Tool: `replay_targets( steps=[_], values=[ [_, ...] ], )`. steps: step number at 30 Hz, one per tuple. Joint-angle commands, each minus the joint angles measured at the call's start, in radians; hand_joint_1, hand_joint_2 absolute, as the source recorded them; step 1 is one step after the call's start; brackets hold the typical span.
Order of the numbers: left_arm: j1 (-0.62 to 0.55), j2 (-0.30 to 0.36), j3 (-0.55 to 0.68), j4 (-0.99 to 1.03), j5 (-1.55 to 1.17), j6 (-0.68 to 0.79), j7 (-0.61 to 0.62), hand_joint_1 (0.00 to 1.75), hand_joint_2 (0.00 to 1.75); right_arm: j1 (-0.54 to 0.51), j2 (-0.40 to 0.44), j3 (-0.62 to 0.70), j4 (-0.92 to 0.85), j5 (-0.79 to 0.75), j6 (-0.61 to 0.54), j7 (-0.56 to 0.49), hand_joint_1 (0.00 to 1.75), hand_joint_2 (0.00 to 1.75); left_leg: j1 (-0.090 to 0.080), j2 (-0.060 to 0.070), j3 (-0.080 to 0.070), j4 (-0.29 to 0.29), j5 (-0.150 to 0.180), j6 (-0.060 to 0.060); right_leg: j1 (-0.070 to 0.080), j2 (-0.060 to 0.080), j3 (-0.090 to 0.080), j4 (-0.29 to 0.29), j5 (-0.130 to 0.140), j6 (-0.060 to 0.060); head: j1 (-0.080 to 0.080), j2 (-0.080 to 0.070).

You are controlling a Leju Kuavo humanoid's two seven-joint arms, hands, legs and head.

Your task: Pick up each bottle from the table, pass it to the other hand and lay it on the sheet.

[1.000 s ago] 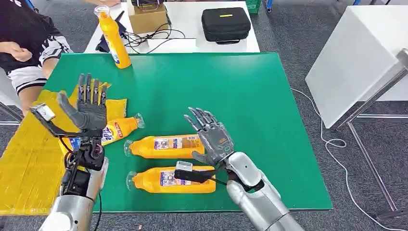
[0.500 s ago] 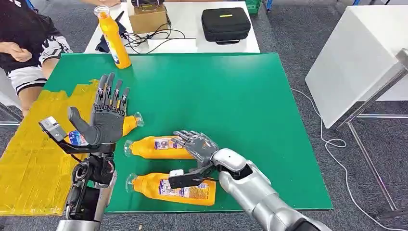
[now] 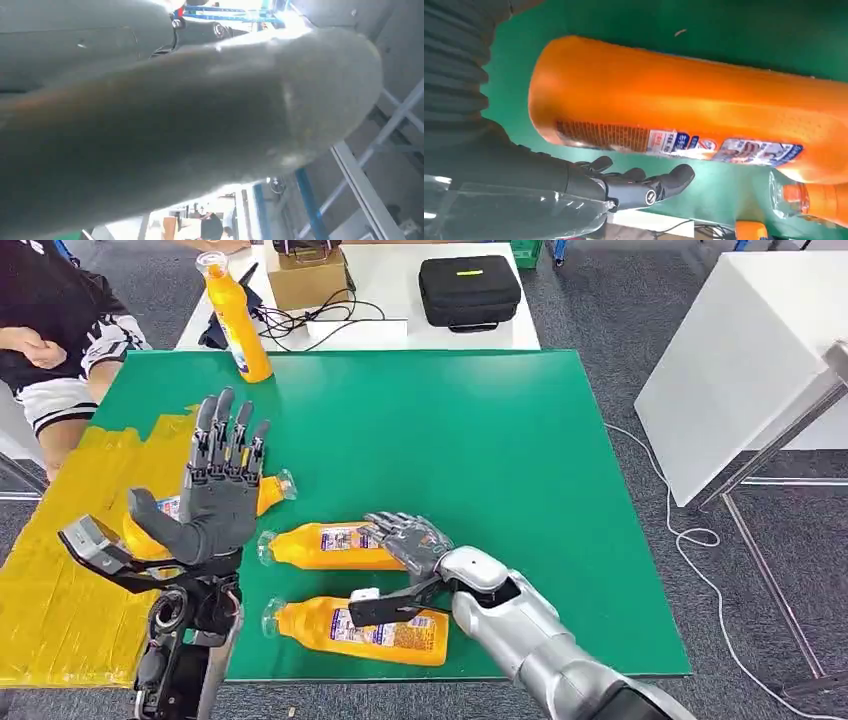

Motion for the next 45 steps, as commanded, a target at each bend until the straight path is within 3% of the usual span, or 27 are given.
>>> replay_targets(
  steps=[1, 2, 5, 6, 7, 14, 15, 16, 17, 41, 45],
  values=[
    [0.041, 0.011, -0.034, -0.052, -0.026, 0.007, -0.002, 0.00, 0.00, -0.086, 0.013, 0.059, 0.150, 0.043, 0.001, 0.062, 0.00, 1.75, 0.000, 0.001, 0.008, 0.000, -0.003, -0.001, 0.000, -0.001, 0.008, 0.000, -0.003, 0.000, 0.000, 0.000],
    [0.047, 0.013, -0.036, -0.058, -0.026, 0.000, -0.001, 0.00, 0.00, -0.088, 0.015, 0.059, 0.158, 0.048, 0.011, 0.080, 0.00, 1.75, 0.000, 0.001, 0.003, -0.001, -0.001, -0.001, 0.000, 0.000, 0.003, 0.000, -0.001, 0.000, 0.000, 0.000],
    [0.049, 0.009, -0.043, -0.060, -0.028, 0.000, 0.007, 0.00, 0.00, -0.090, 0.013, 0.062, 0.174, 0.063, 0.016, 0.118, 0.00, 1.75, 0.000, 0.000, 0.003, -0.001, -0.001, -0.001, 0.000, -0.001, 0.003, -0.001, -0.001, 0.000, 0.000, 0.000],
    [0.046, 0.008, -0.047, -0.061, -0.034, 0.001, 0.013, 0.00, 0.00, -0.092, 0.015, 0.061, 0.183, 0.069, 0.026, 0.140, 0.00, 1.75, 0.000, 0.000, 0.009, -0.001, -0.004, -0.001, 0.001, -0.002, 0.010, -0.001, -0.004, 0.000, 0.000, 0.000],
    [0.041, 0.005, -0.054, -0.063, -0.043, 0.007, 0.023, 0.00, 0.00, -0.095, 0.015, 0.060, 0.194, 0.074, 0.042, 0.161, 0.00, 1.75, 0.000, -0.001, 0.004, -0.001, -0.001, -0.001, 0.000, -0.003, 0.004, -0.001, -0.002, 0.000, 0.000, 0.000],
    [0.038, 0.009, -0.100, -0.068, -0.042, 0.028, 0.039, 0.00, 0.00, -0.088, 0.012, 0.033, 0.220, 0.088, 0.046, 0.239, 0.00, 1.75, 0.000, -0.003, 0.004, -0.001, -0.001, -0.001, 0.000, -0.004, 0.005, -0.001, -0.002, 0.000, 0.000, 0.000],
    [0.044, 0.007, -0.102, -0.072, -0.043, 0.033, 0.037, 0.00, 0.00, -0.086, 0.009, 0.030, 0.220, 0.090, 0.040, 0.246, 0.31, 1.75, 0.000, -0.003, 0.007, -0.001, -0.002, -0.001, 0.000, -0.004, 0.008, -0.001, -0.003, 0.000, 0.000, 0.000],
    [0.053, -0.003, -0.097, -0.081, -0.051, 0.059, 0.034, 0.00, 0.00, -0.083, 0.005, 0.027, 0.220, 0.094, 0.036, 0.255, 1.52, 1.75, 0.000, -0.003, 0.010, -0.001, -0.003, -0.001, 0.001, -0.005, 0.011, -0.002, -0.004, 0.001, 0.000, 0.000],
    [0.065, -0.011, -0.101, -0.105, -0.044, 0.074, 0.027, 0.00, 0.00, -0.080, -0.003, 0.035, 0.222, 0.118, 0.028, 0.278, 1.69, 1.75, 0.000, -0.003, 0.008, -0.001, -0.002, -0.001, 0.000, -0.004, 0.009, -0.002, -0.003, 0.000, 0.000, 0.000],
    [0.146, -0.003, -0.136, -0.158, -0.077, 0.110, 0.007, 0.00, 0.00, -0.041, -0.021, 0.004, 0.205, 0.163, -0.035, 0.321, 1.75, 1.75, 0.000, -0.002, 0.008, -0.002, -0.001, -0.001, 0.000, -0.004, 0.008, -0.002, -0.002, 0.000, 0.000, 0.000],
    [0.149, -0.003, -0.122, -0.149, -0.080, 0.113, 0.030, 0.00, 0.00, -0.020, -0.019, -0.062, 0.160, 0.169, -0.128, 0.352, 1.75, 1.75, 0.000, -0.003, 0.011, -0.002, -0.002, -0.001, 0.001, -0.004, 0.011, -0.003, -0.003, 0.000, 0.000, 0.000]
  ],
)
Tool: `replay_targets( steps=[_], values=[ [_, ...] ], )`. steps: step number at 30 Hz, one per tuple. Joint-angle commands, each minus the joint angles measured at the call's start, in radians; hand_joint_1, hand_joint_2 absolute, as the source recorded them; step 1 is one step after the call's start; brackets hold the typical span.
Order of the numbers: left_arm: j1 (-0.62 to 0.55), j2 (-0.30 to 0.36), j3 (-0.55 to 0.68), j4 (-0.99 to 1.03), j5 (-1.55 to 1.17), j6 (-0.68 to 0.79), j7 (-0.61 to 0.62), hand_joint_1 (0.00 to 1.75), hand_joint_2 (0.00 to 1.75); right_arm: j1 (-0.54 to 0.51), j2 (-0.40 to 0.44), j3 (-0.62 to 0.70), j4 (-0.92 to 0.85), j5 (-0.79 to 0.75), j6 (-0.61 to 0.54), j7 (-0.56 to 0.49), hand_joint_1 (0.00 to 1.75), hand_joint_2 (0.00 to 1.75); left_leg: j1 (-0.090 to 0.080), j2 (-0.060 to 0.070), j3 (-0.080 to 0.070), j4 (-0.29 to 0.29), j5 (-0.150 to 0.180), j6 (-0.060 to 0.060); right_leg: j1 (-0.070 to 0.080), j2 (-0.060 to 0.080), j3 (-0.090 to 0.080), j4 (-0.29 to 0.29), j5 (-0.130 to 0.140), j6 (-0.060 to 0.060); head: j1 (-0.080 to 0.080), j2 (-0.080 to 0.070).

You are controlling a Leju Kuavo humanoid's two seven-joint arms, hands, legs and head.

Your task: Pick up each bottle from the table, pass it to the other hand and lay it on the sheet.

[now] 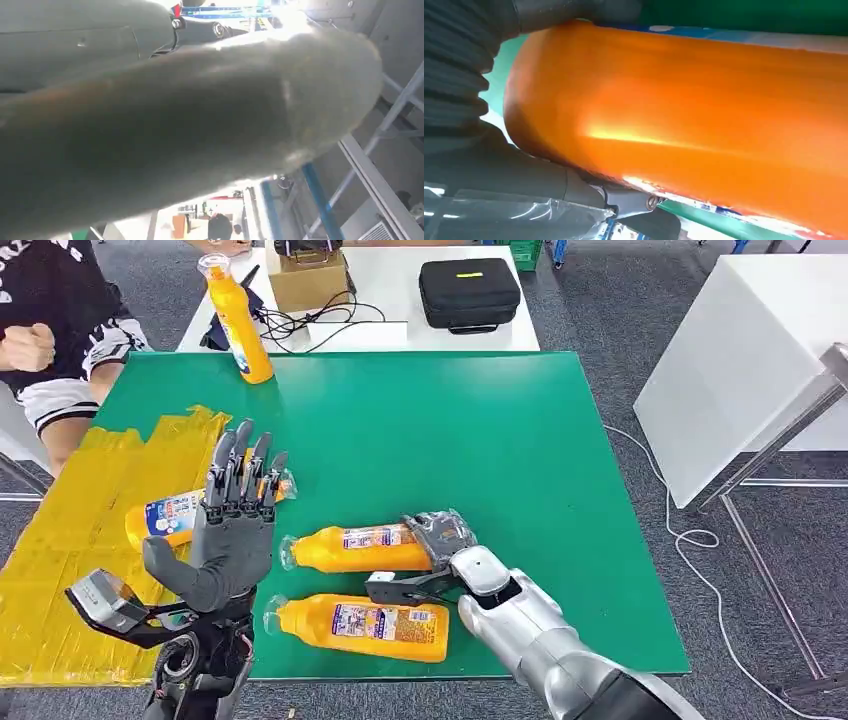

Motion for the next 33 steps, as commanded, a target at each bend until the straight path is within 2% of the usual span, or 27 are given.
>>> replay_targets(
  steps=[1, 2, 5, 11, 15, 17, 19, 21, 24, 28, 30, 33],
  values=[
    [-0.010, 0.004, 0.003, 0.036, -0.012, 0.019, 0.052, 0.00, 0.00, 0.032, -0.032, -0.097, -0.013, 0.007, -0.124, 0.037, 1.75, 1.75, 0.001, -0.003, 0.009, -0.002, -0.003, -0.001, 0.001, -0.005, 0.011, -0.003, -0.003, 0.001, 0.000, 0.000],
    [-0.012, 0.001, 0.006, 0.049, -0.012, 0.036, 0.099, 0.00, 0.00, 0.046, -0.035, -0.126, -0.044, 0.006, -0.164, 0.042, 1.75, 1.75, 0.000, -0.002, 0.003, -0.001, 0.000, 0.000, 0.000, -0.003, 0.004, -0.001, -0.001, 0.000, 0.000, 0.000],
    [-0.031, 0.010, 0.014, 0.121, -0.037, 0.119, 0.195, 0.00, 0.00, 0.114, -0.045, -0.219, -0.192, 0.011, -0.285, 0.034, 1.75, 1.75, 0.000, -0.003, 0.002, -0.001, 0.000, 0.000, 0.000, -0.004, 0.004, -0.001, -0.001, 0.000, 0.000, 0.000],
    [-0.092, 0.039, 0.033, 0.146, -0.085, 0.235, 0.191, 0.00, 0.00, 0.238, -0.056, -0.368, -0.450, -0.040, -0.419, -0.032, 1.75, 1.75, 0.000, -0.005, 0.003, -0.001, -0.001, -0.001, 0.000, -0.006, 0.004, -0.001, -0.002, 0.000, 0.000, 0.000],
    [-0.095, 0.046, 0.050, 0.121, -0.106, 0.266, 0.187, 0.00, 0.00, 0.307, -0.064, -0.451, -0.569, -0.159, -0.501, -0.122, 1.75, 1.75, 0.000, -0.004, 0.005, -0.001, -0.002, -0.001, 0.001, -0.006, 0.007, -0.001, -0.004, 0.000, 0.000, 0.000],
    [-0.116, 0.046, 0.050, 0.139, -0.114, 0.278, 0.194, 0.00, 0.00, 0.328, -0.066, -0.490, -0.606, -0.263, -0.545, -0.208, 1.75, 1.75, 0.000, -0.004, 0.005, -0.001, -0.002, -0.001, 0.001, -0.006, 0.007, -0.001, -0.004, 0.000, 0.000, 0.000],
    [-0.118, 0.046, 0.050, 0.141, -0.114, 0.279, 0.194, 0.00, 0.00, 0.328, -0.068, -0.491, -0.607, -0.266, -0.545, -0.210, 1.75, 1.75, 0.000, -0.003, -0.001, -0.001, 0.000, -0.001, 0.000, -0.004, 0.001, -0.001, -0.001, 0.000, 0.000, 0.000],
    [-0.121, 0.045, 0.048, 0.146, -0.115, 0.281, 0.194, 0.00, 0.00, 0.328, -0.066, -0.494, -0.605, -0.274, -0.548, -0.219, 1.75, 1.75, 0.000, -0.003, 0.000, -0.001, -0.001, -0.001, 0.000, -0.003, 0.001, -0.001, -0.001, 0.000, 0.000, 0.000],
    [-0.144, 0.044, 0.044, 0.177, -0.115, 0.290, 0.206, 0.00, 0.00, 0.343, -0.049, -0.534, -0.647, -0.374, -0.566, -0.308, 1.75, 1.75, 0.000, -0.002, 0.000, -0.001, -0.001, -0.001, 0.000, -0.002, 0.001, -0.001, -0.001, 0.000, 0.000, 0.000],
    [-0.170, 0.039, 0.041, 0.197, -0.122, 0.303, 0.219, 0.00, 0.00, 0.358, -0.029, -0.592, -0.690, -0.402, -0.566, -0.366, 1.75, 1.75, 0.000, -0.004, 0.002, -0.001, -0.001, -0.001, 0.000, -0.006, 0.003, 0.000, -0.003, 0.000, 0.000, 0.000],
    [-0.175, 0.039, 0.036, 0.206, -0.124, 0.307, 0.223, 0.00, 0.00, 0.368, -0.004, -0.636, -0.715, -0.429, -0.566, -0.430, 1.75, 1.75, 0.000, -0.003, 0.002, -0.001, -0.002, -0.001, 0.000, -0.004, 0.003, -0.001, -0.003, 0.000, 0.000, 0.000],
    [-0.176, 0.036, 0.026, 0.217, -0.130, 0.307, 0.226, 0.00, 0.00, 0.369, 0.000, -0.631, -0.722, -0.445, -0.566, -0.452, 1.75, 1.75, 0.000, -0.002, 0.001, -0.001, -0.002, -0.001, 0.000, -0.003, 0.002, -0.001, -0.002, 0.000, 0.000, 0.000]
  ],
)
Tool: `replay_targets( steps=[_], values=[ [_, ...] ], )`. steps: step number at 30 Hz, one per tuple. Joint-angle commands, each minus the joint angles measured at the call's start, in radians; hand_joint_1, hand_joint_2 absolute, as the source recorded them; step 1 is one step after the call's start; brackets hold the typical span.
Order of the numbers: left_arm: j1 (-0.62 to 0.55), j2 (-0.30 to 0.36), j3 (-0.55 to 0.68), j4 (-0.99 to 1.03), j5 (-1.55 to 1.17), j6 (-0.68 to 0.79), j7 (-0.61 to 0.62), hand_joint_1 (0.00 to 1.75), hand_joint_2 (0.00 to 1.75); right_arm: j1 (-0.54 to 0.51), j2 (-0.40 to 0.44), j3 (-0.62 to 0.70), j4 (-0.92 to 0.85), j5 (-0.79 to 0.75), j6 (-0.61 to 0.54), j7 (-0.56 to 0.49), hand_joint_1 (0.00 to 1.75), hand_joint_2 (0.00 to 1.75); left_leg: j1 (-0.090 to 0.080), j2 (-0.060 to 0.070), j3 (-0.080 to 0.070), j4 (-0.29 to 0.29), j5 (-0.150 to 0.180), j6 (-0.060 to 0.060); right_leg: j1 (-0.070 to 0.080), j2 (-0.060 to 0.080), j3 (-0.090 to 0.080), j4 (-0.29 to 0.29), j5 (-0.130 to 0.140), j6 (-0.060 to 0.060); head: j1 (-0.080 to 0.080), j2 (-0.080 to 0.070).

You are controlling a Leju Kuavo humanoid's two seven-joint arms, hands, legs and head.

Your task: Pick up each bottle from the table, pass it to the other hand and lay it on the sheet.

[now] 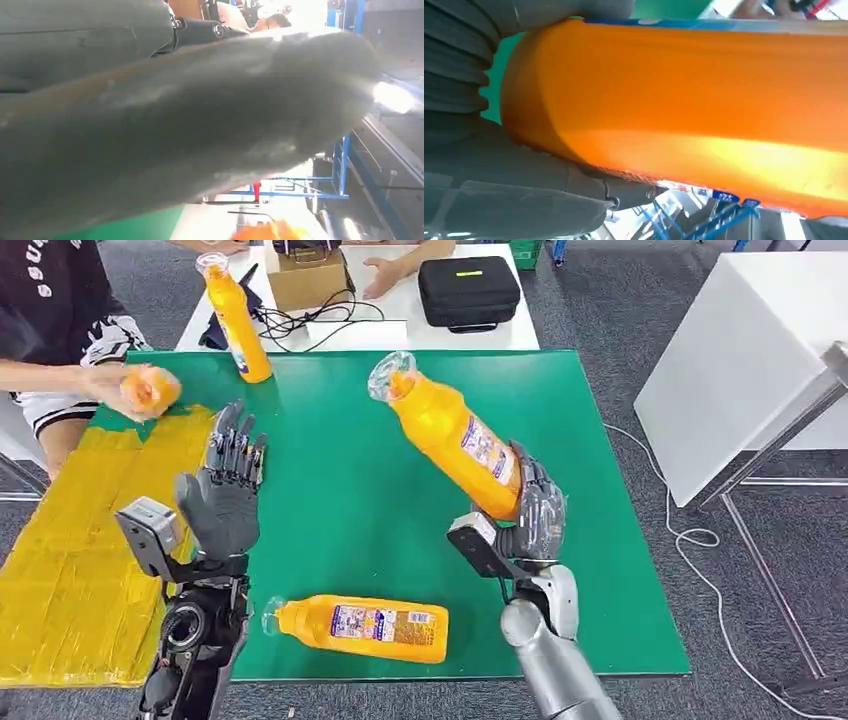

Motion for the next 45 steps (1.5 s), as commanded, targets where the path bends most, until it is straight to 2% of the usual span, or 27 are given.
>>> replay_targets(
  steps=[1, 6, 7, 8, 12, 13, 14, 18, 22, 24, 28, 29, 45],
  values=[
    [-0.067, 0.012, -0.025, 0.128, -0.027, 0.001, 0.017, 0.00, 0.00, -0.008, 0.025, -0.073, -0.050, -0.069, -0.007, -0.086, 1.75, 1.75, 0.000, -0.001, 0.003, -0.001, -0.001, -0.001, 0.000, -0.002, 0.003, -0.001, -0.001, 0.000, 0.000, 0.000],
    [-0.084, 0.002, -0.093, 0.166, -0.054, -0.015, 0.015, 0.00, 0.00, -0.035, 0.031, -0.024, -0.018, -0.076, -0.007, -0.092, 1.75, 1.75, 0.000, -0.002, 0.005, -0.001, -0.001, -0.001, 0.000, -0.003, 0.006, -0.001, -0.002, 0.000, 0.000, 0.000],
    [-0.089, 0.003, -0.110, 0.176, -0.060, -0.019, 0.016, 0.00, 1.75, -0.043, 0.033, -0.013, -0.005, -0.079, -0.007, -0.096, 1.75, 1.75, 0.000, -0.001, 0.002, -0.001, 0.000, 0.000, 0.000, -0.002, 0.002, 0.000, -0.001, 0.000, 0.000, 0.000],
    [-0.094, 0.003, -0.129, 0.185, -0.068, -0.022, 0.019, 0.00, 1.75, -0.049, 0.035, 0.004, 0.009, -0.087, -0.007, -0.101, 1.75, 1.75, 0.000, -0.001, 0.005, 0.000, -0.002, -0.001, 0.000, -0.002, 0.006, 0.000, -0.002, 0.000, 0.000, 0.000],
    [-0.114, 0.002, -0.162, 0.221, -0.029, -0.033, 0.017, 0.00, 1.75, -0.076, 0.028, 0.100, 0.053, -0.143, 0.003, -0.104, 1.75, 1.75, 0.000, 0.000, 0.002, -0.001, 0.000, 0.000, 0.000, -0.001, 0.002, -0.001, -0.001, 0.000, 0.000, 0.000],
    [-0.119, 0.004, -0.168, 0.227, -0.029, -0.033, 0.017, 0.00, 1.75, -0.081, 0.025, 0.114, 0.057, -0.145, 0.008, -0.102, 1.75, 1.75, 0.000, 0.000, 0.008, -0.001, -0.003, -0.001, 0.000, -0.002, 0.009, -0.001, -0.003, 0.001, 0.000, 0.000],
    [-0.123, 0.006, -0.172, 0.229, -0.026, -0.031, 0.017, 0.00, 1.75, -0.081, 0.024, 0.125, 0.057, -0.151, 0.003, -0.102, 1.75, 1.75, 0.000, 0.000, 0.003, -0.001, -0.001, -0.001, 0.000, -0.001, 0.003, -0.001, -0.001, 0.000, 0.000, 0.000],
    [-0.123, 0.006, -0.172, 0.229, -0.026, -0.031, 0.017, 0.00, 1.75, -0.081, 0.024, 0.125, 0.057, -0.151, 0.003, -0.102, 1.75, 1.75, 0.000, 0.000, 0.006, -0.001, -0.002, -0.001, 0.000, -0.002, 0.006, -0.001, -0.002, 0.000, 0.000, 0.000],
    [-0.117, 0.010, -0.204, 0.202, -0.013, -0.038, 0.014, 0.00, 1.75, -0.104, 0.014, 0.179, 0.073, -0.163, 0.027, -0.083, 1.75, 1.75, 0.000, 0.000, 0.008, -0.001, -0.003, -0.001, 0.001, -0.001, 0.008, -0.001, -0.003, 0.000, 0.000, 0.000],
    [-0.116, 0.009, -0.218, 0.196, -0.012, -0.039, 0.016, 0.00, 1.75, -0.110, 0.014, 0.192, 0.079, -0.160, 0.031, -0.073, 1.75, 1.75, 0.000, 0.000, 0.003, 0.000, -0.001, 0.000, 0.000, -0.001, 0.003, -0.001, -0.001, 0.000, 0.000, 0.000],
    [-0.118, 0.006, -0.230, 0.206, 0.004, -0.032, 0.023, 0.00, 1.75, -0.108, 0.016, 0.236, 0.105, -0.145, 0.045, -0.060, 1.75, 1.75, 0.000, -0.001, 0.009, -0.001, -0.003, -0.001, 0.001, -0.003, 0.010, -0.001, -0.003, 0.001, 0.000, 0.000],
    [-0.118, 0.006, -0.228, 0.209, 0.007, -0.030, 0.022, 0.00, 1.75, -0.107, 0.018, 0.243, 0.113, -0.139, 0.045, -0.058, 1.75, 1.75, 0.000, -0.001, 0.006, -0.001, -0.002, -0.001, 0.000, -0.002, 0.007, -0.001, -0.002, 0.001, 0.000, 0.000],
    [-0.117, 0.006, -0.227, 0.212, 0.009, -0.030, 0.021, 0.00, 1.75, -0.106, 0.022, 0.248, 0.119, -0.135, 0.039, -0.055, 1.75, 1.75, 0.000, 0.000, 0.006, -0.001, -0.002, -0.001, 0.000, -0.002, 0.006, -0.001, -0.002, 0.000, 0.000, 0.000]
  ],
)
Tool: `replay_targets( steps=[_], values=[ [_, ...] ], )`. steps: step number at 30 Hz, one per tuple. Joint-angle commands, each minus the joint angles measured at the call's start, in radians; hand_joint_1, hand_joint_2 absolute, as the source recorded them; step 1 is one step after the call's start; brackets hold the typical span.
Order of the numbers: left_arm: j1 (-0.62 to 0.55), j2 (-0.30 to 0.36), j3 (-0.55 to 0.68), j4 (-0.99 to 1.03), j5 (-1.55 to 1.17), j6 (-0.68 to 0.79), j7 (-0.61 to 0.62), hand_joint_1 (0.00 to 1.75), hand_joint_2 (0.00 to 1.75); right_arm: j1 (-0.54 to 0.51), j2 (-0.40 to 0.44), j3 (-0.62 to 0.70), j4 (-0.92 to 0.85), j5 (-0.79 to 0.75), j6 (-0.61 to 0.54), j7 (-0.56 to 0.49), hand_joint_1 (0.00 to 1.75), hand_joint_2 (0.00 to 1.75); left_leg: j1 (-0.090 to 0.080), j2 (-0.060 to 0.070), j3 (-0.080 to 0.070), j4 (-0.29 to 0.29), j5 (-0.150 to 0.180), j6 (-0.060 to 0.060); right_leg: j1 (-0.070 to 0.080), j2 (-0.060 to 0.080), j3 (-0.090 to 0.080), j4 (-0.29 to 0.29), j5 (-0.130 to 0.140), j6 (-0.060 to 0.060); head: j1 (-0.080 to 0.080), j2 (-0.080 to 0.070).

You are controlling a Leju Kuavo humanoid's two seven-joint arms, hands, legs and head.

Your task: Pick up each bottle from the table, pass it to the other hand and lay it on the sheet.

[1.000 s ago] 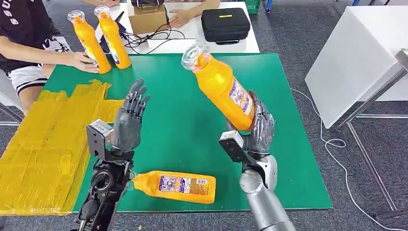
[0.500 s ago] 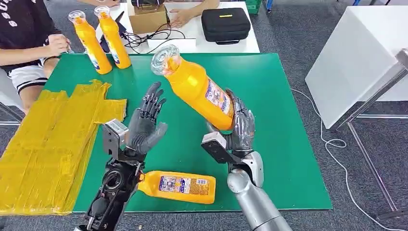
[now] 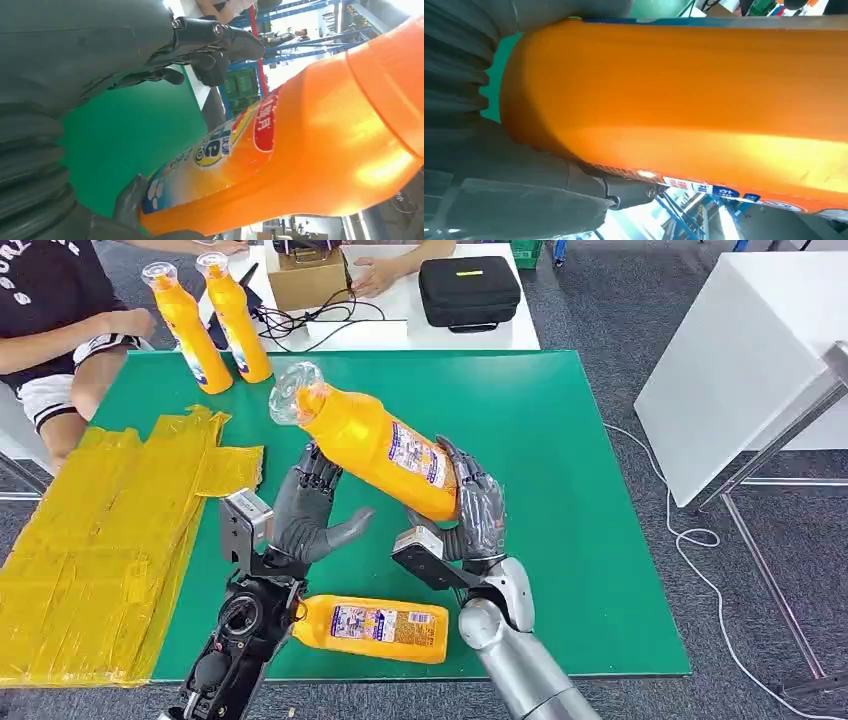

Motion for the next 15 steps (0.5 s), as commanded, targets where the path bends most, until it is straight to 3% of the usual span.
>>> replay_targets(
  steps=[1, 15],
  values=[
    [-0.038, 0.011, -0.022, 0.063, 0.000, 0.002, 0.006, 0.00, 1.75, -0.047, -0.022, 0.024, 0.061, -0.003, 0.002, 0.005, 1.75, 1.75, 0.000, -0.001, 0.007, -0.001, -0.002, -0.001, 0.000, -0.002, 0.008, -0.001, -0.003, 0.000, 0.000, 0.000],
    [-0.038, 0.011, -0.022, 0.063, 0.000, 0.002, 0.006, 0.00, 1.75, -0.047, -0.022, 0.024, 0.061, -0.003, 0.002, 0.005, 1.75, 1.75, 0.000, -0.001, 0.006, -0.001, -0.002, -0.001, 0.000, -0.002, 0.007, -0.001, -0.002, 0.000, 0.000, 0.000]
  ],
)
